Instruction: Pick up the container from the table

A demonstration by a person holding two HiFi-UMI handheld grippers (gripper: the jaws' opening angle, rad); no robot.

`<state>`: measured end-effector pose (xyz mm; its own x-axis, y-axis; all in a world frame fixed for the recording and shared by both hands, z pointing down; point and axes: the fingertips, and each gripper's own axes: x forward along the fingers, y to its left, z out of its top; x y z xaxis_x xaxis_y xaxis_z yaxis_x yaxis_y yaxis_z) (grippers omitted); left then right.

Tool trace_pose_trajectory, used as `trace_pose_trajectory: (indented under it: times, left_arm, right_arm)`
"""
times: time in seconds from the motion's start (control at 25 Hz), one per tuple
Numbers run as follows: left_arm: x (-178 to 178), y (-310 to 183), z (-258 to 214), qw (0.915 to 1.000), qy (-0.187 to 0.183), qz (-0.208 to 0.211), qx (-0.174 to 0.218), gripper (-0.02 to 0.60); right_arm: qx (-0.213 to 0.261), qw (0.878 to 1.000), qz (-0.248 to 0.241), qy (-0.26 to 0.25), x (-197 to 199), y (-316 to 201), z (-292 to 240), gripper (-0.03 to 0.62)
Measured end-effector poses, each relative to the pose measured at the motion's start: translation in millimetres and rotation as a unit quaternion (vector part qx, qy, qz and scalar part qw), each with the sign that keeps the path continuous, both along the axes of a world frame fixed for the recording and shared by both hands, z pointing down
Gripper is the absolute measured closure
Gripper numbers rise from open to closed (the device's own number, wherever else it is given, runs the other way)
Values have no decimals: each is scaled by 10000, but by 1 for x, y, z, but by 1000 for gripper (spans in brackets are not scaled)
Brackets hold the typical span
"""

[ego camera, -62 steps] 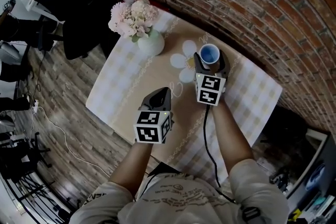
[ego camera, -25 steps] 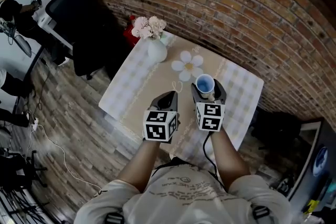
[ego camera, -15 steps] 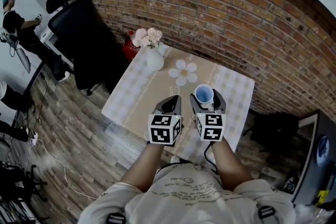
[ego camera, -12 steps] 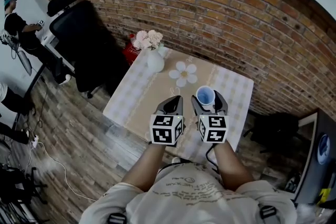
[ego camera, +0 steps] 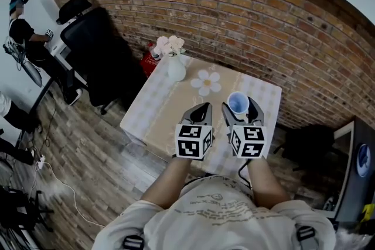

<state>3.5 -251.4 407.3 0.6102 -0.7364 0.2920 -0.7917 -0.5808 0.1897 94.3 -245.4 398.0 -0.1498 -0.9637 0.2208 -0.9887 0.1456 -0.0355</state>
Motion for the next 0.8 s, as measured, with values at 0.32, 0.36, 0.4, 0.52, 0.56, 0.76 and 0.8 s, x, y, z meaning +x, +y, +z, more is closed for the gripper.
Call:
trace_pose_trajectory:
  times: [0.32, 0.36, 0.4, 0.52, 0.56, 0.76, 0.8]
  left_arm:
    - [-4, 17, -15, 9998, 36, 7, 181, 578]
    - [-5, 19, -16, 9998, 40, 4, 187, 578]
    - [-5, 20, -16, 9998, 43, -2, 190, 578]
    - [-6, 23, -14, 9998, 23, -8, 172, 578]
    - [-6, 24, -13, 9999, 9, 0, 167, 578]
    - [-8, 27, -12, 9998, -21, 22, 180, 578]
    - [-9, 27, -11, 9998, -24, 19, 180, 578]
  right_arm:
    - [64, 9999, 22, -95, 0, 15, -13, 235]
    - [55, 9999, 21, -101, -1, 16, -12, 235]
    - [52, 9999, 19, -109, -1, 18, -12, 235]
    - [74, 9999, 24, -132, -1, 22, -12, 235]
    - [84, 9999, 31, -137, -1, 23, -12, 235]
    - [203, 9997, 89, -96, -1, 25, -13, 235]
    - [239, 9997, 96, -54, -2, 26, -13, 235]
